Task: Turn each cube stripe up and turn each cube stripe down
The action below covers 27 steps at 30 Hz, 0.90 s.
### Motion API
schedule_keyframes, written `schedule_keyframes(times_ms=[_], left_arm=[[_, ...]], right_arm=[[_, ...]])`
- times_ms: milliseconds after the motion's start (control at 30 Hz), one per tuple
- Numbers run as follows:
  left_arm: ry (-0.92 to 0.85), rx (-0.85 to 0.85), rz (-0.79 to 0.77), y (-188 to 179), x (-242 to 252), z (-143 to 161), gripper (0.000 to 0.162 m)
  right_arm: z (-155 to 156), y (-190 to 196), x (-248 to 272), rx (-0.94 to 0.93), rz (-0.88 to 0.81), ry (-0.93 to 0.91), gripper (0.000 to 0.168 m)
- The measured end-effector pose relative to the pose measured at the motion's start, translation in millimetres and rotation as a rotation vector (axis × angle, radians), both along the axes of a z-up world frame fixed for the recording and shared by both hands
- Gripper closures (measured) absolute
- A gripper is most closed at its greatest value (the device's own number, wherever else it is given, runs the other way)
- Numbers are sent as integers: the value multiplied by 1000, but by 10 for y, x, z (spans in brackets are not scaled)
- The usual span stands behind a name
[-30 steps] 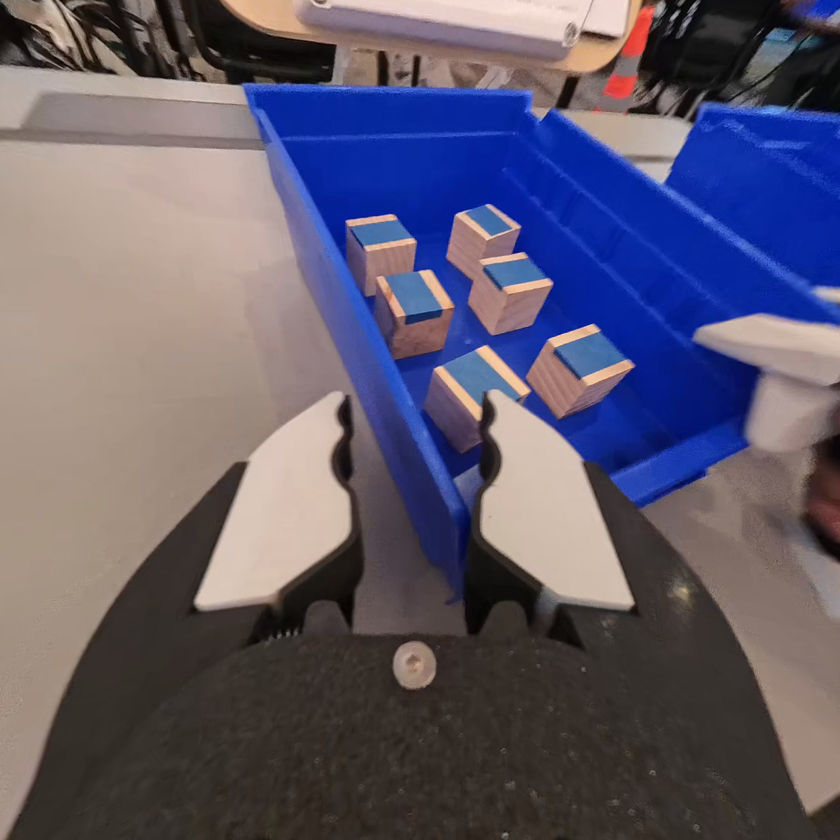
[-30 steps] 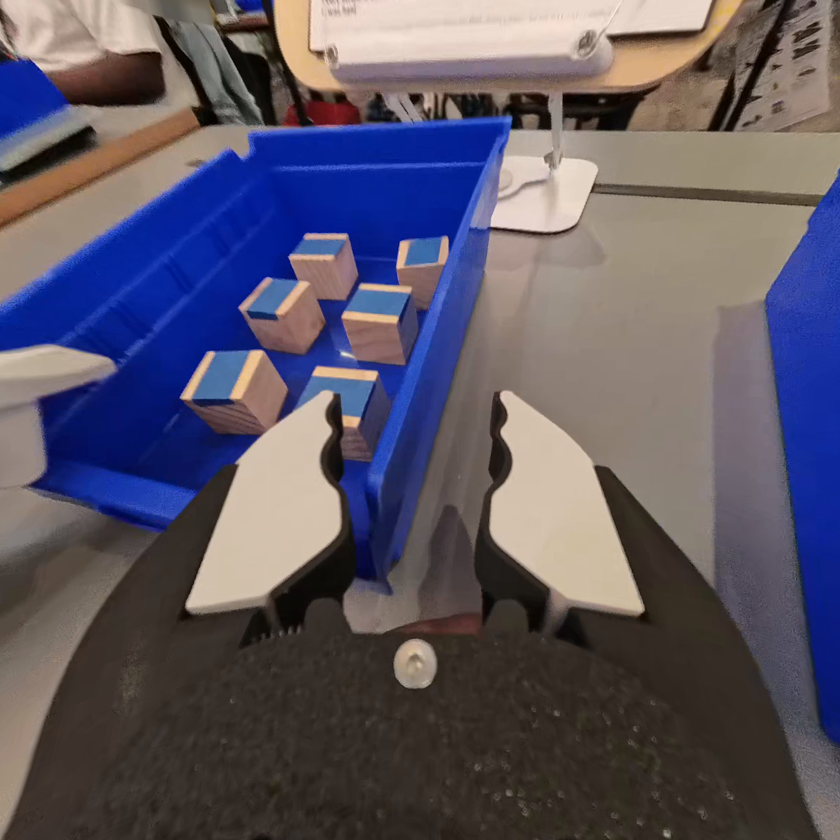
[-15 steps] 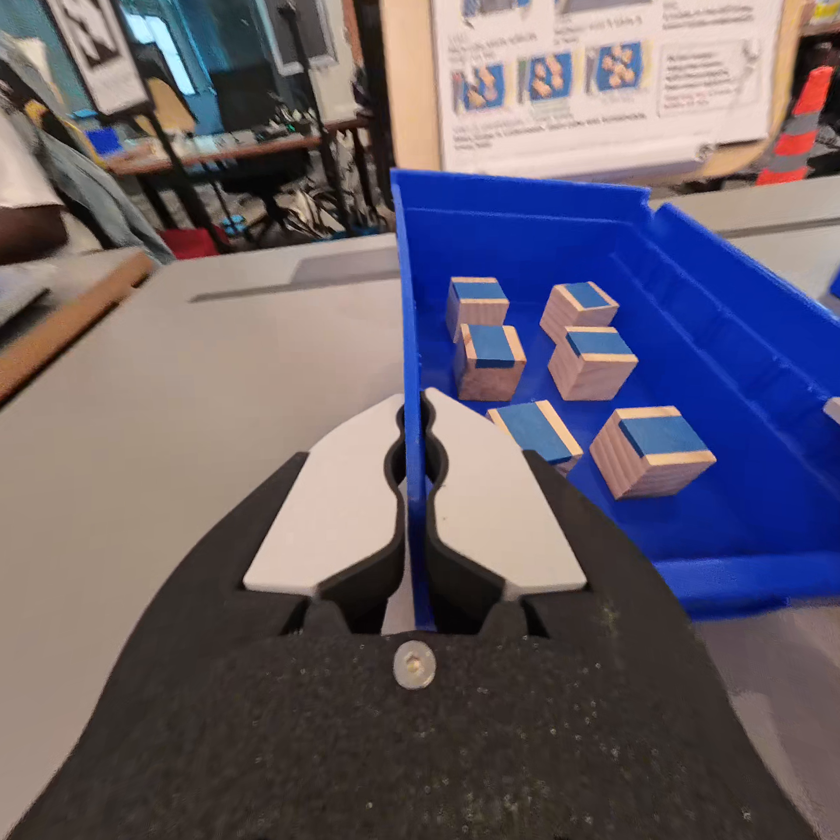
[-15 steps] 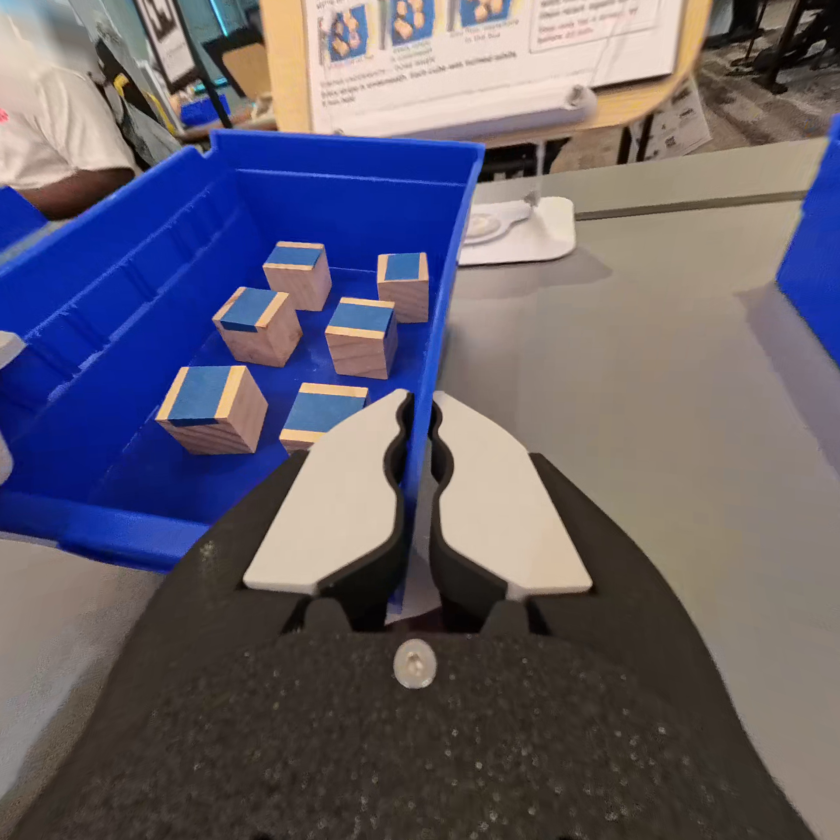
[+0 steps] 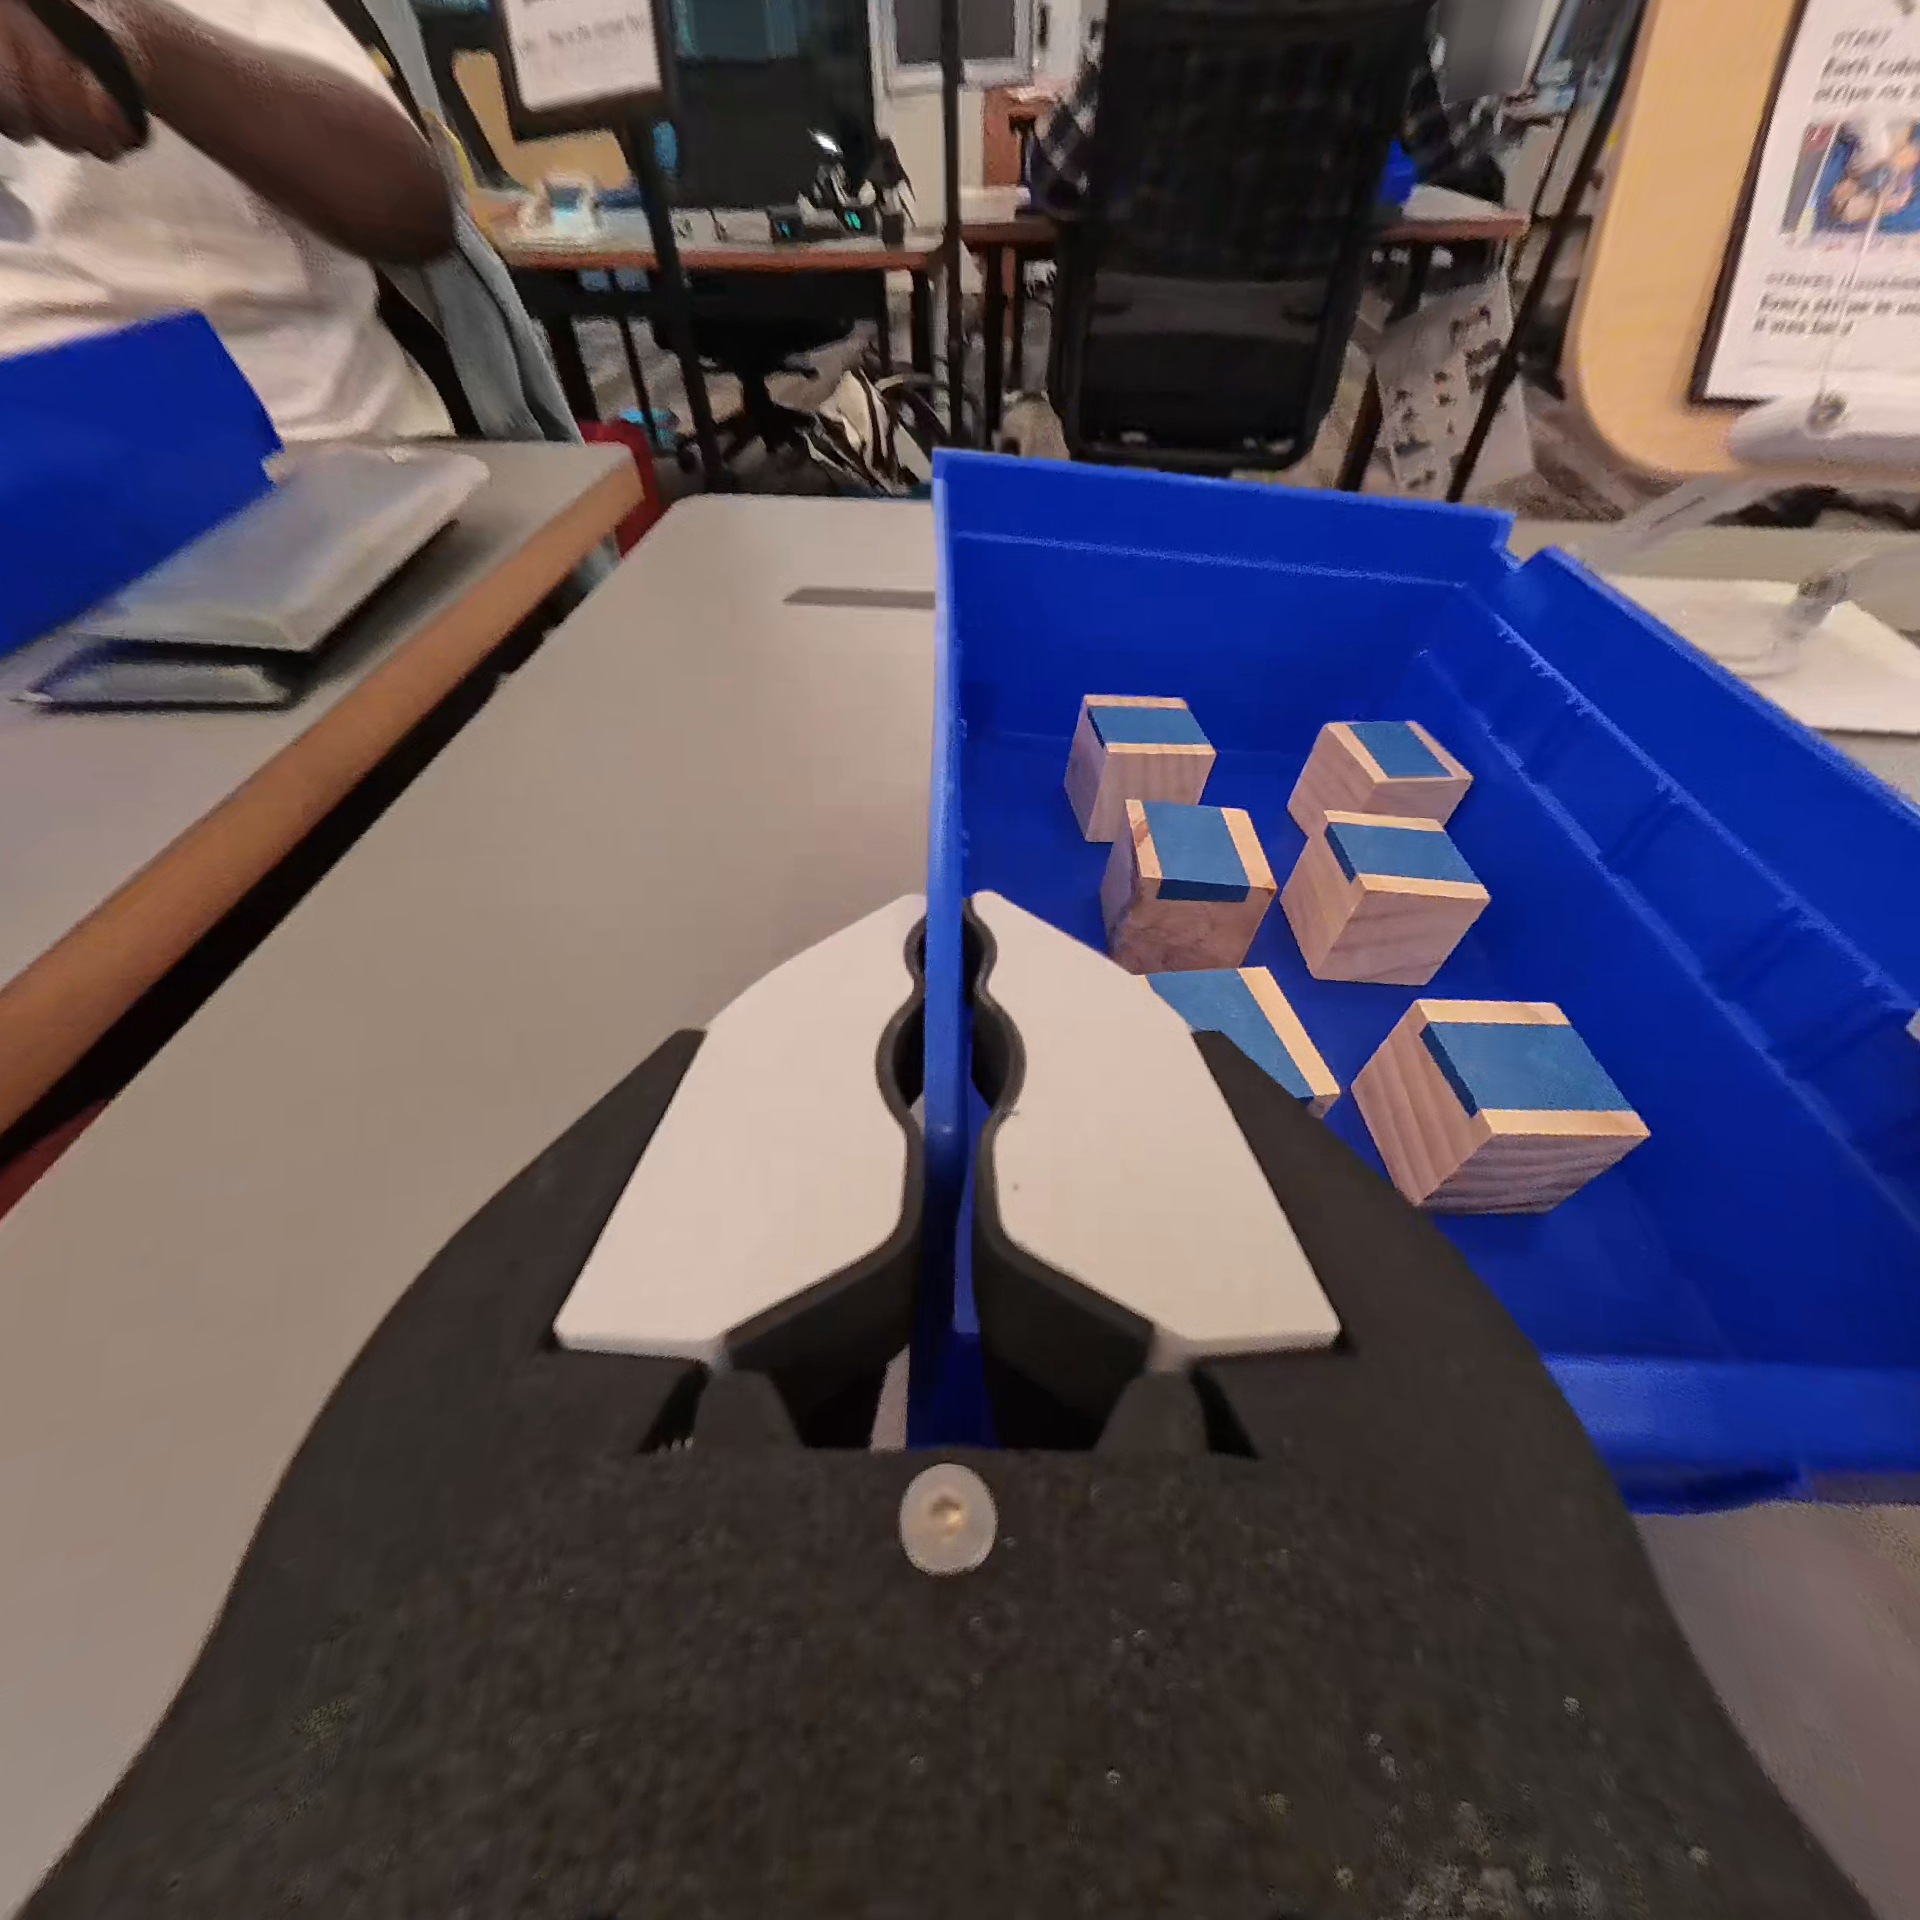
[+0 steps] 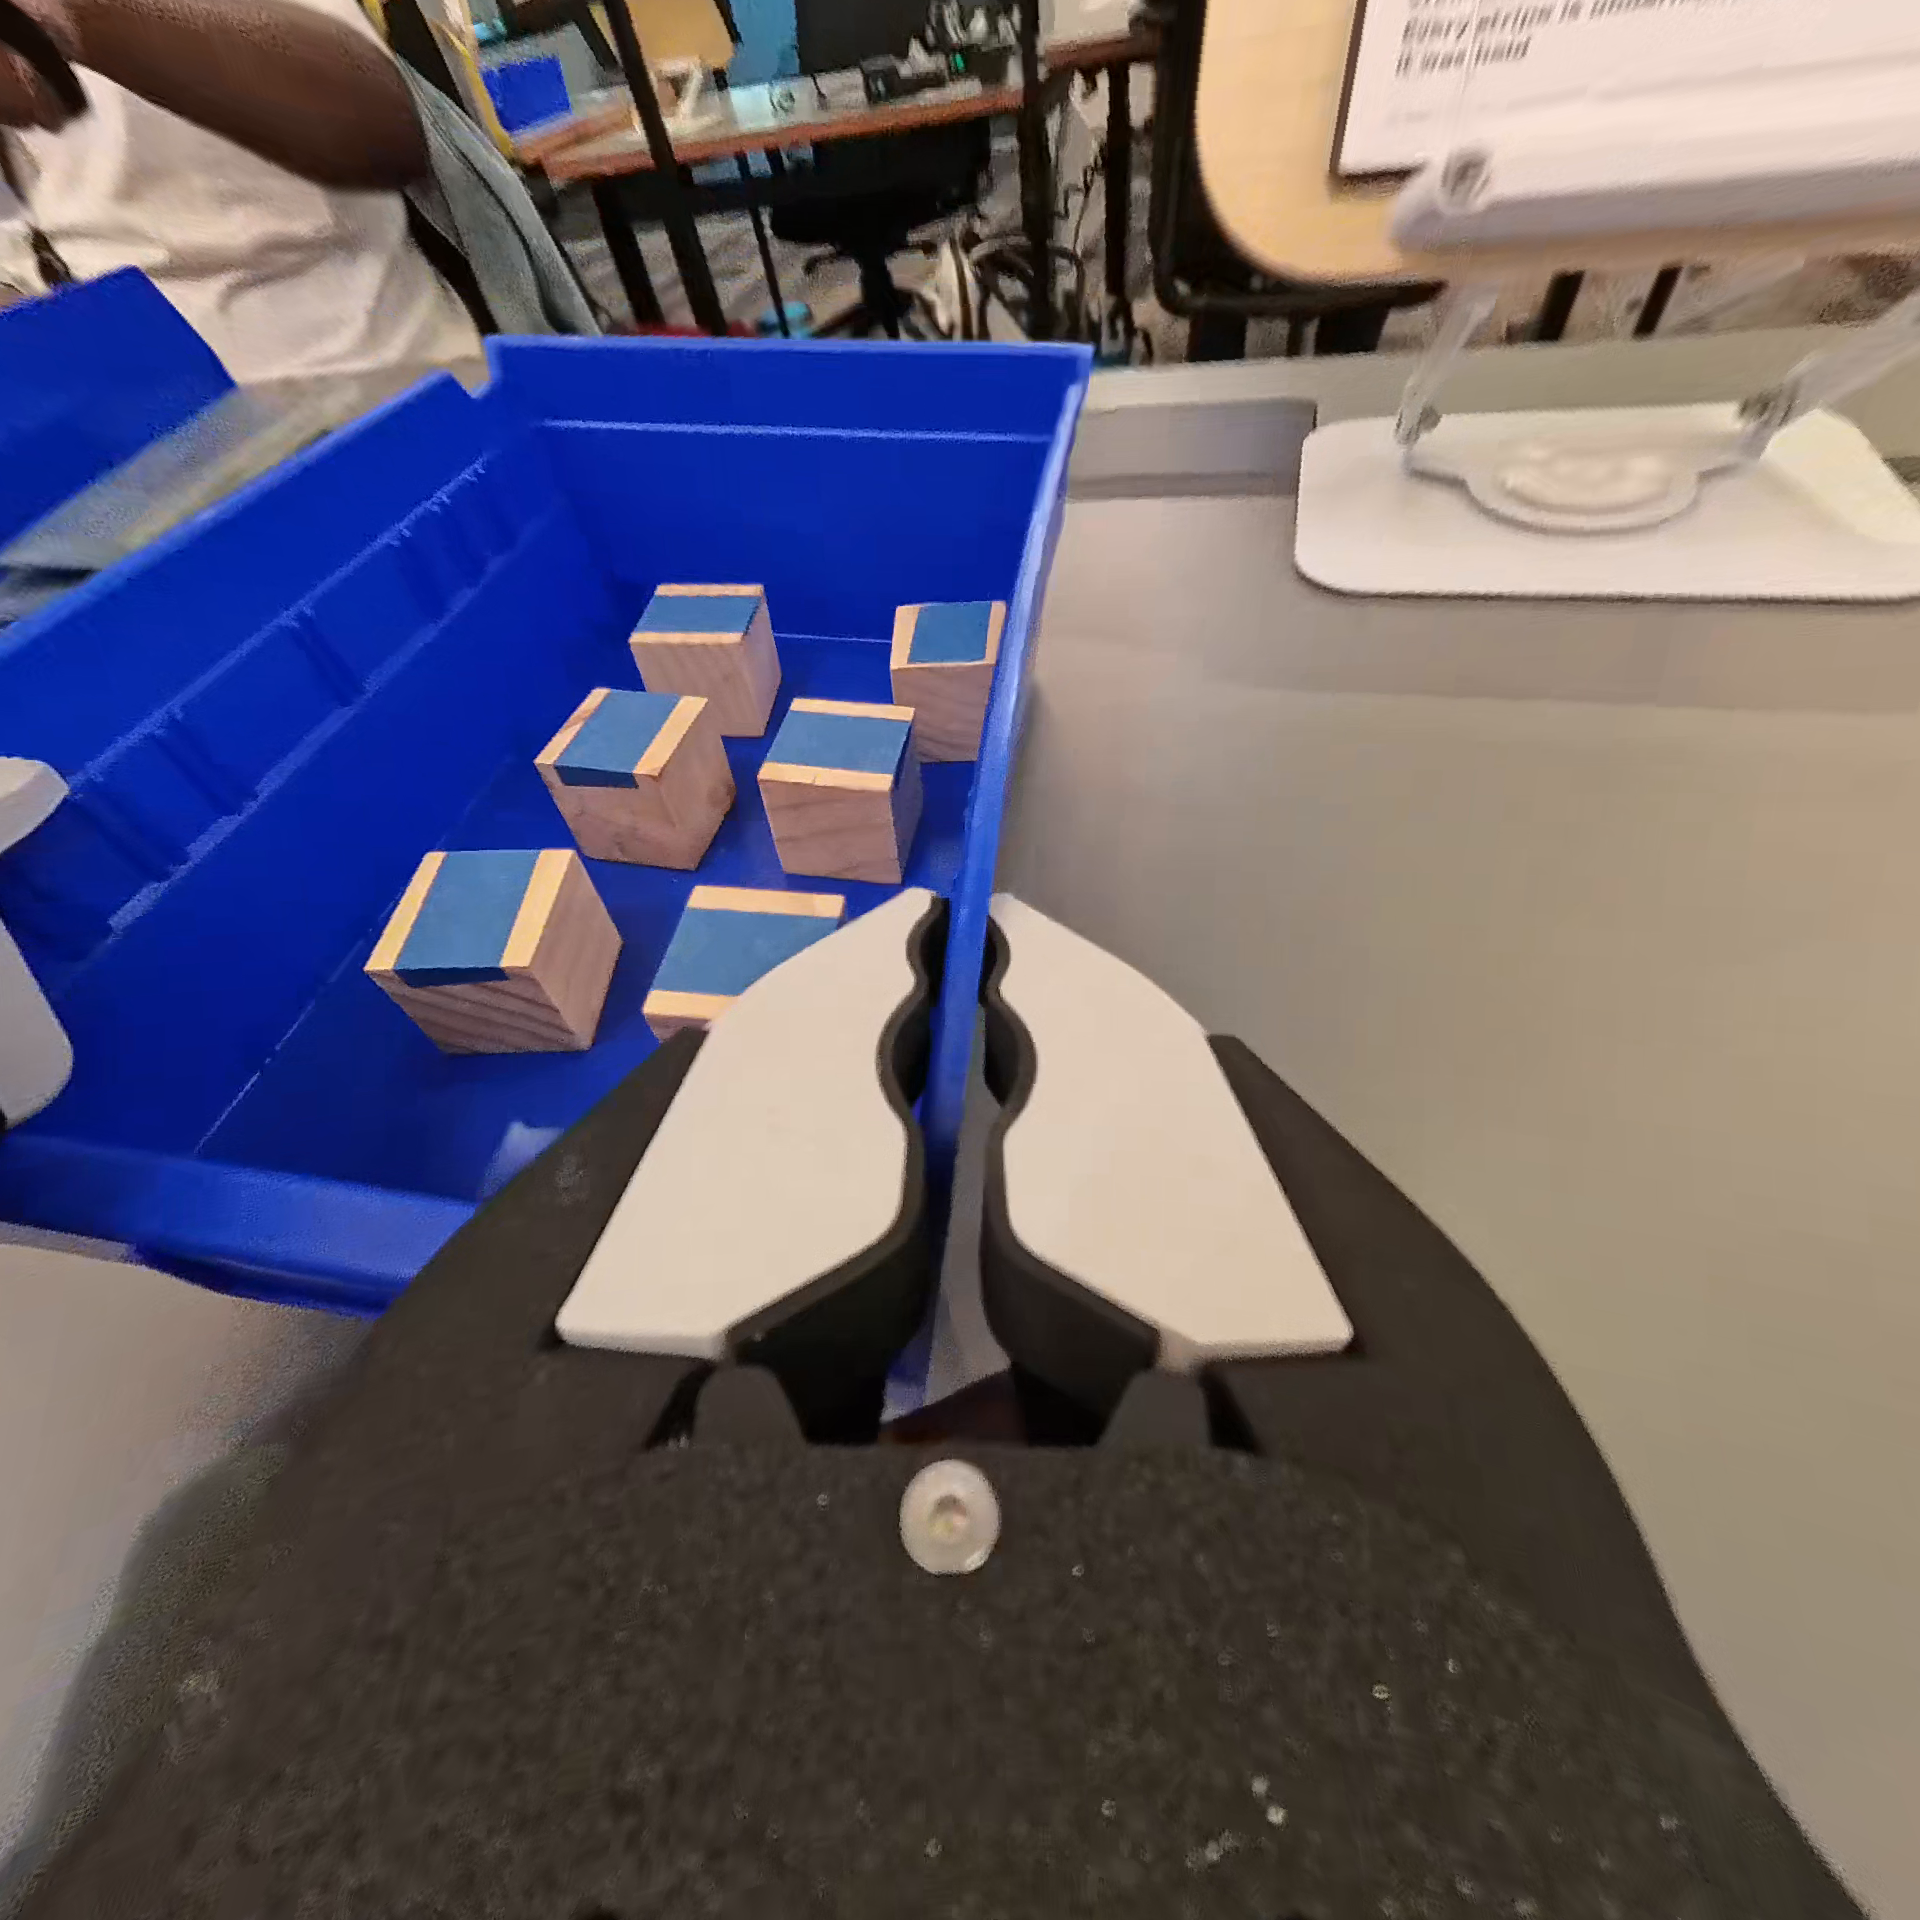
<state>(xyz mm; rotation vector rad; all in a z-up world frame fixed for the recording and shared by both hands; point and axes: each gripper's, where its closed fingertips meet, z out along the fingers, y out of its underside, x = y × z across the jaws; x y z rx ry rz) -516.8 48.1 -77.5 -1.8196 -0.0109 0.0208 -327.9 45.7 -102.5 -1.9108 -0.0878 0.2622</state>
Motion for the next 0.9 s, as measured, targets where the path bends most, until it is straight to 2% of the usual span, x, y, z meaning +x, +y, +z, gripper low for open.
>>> schedule_keyframes(times_ms=[100,300,367,433,500,567,600,667,733,800,833,867,900], left_arm=[[-25,-33,-50,141,-126,-186,160],[-160,-66,-86,193,-229,-306,160],[-243,-75,-85,159,-219,-325,157],[-336,-54,-85,99,-196,-284,140],[-413,-33,-116,28,-129,-240,138],[-427,-43,-96,-18,-131,-259,131],[-423,-45,-72,-40,-152,-260,125],[-379,-34,-18,-127,-194,-179,118],[-272,36,16,-262,-132,69,115],[-177,87,-39,-393,192,313,109],[-150,88,-93,-456,438,373,109],[-140,87,-156,-520,721,396,109],[-146,78,-228,-584,1034,381,108]], right_arm=[[-92,25,-137,23,20,-1,160],[-76,-9,-301,56,161,3,144],[-79,-77,-313,32,267,-3,139],[-60,-229,-297,-4,426,-7,137],[-10,-424,-150,-35,569,-2,133],[-16,-603,153,-73,663,-32,111],[-39,-691,351,-93,698,-53,109],[-65,-790,845,-103,699,-82,114],[-61,-824,1407,-62,642,-106,120],[-26,-796,1996,3,541,-133,139],[-8,-798,2249,26,499,-118,141],[3,-812,2458,35,466,-76,140],[4,-834,2624,35,443,-26,131]])
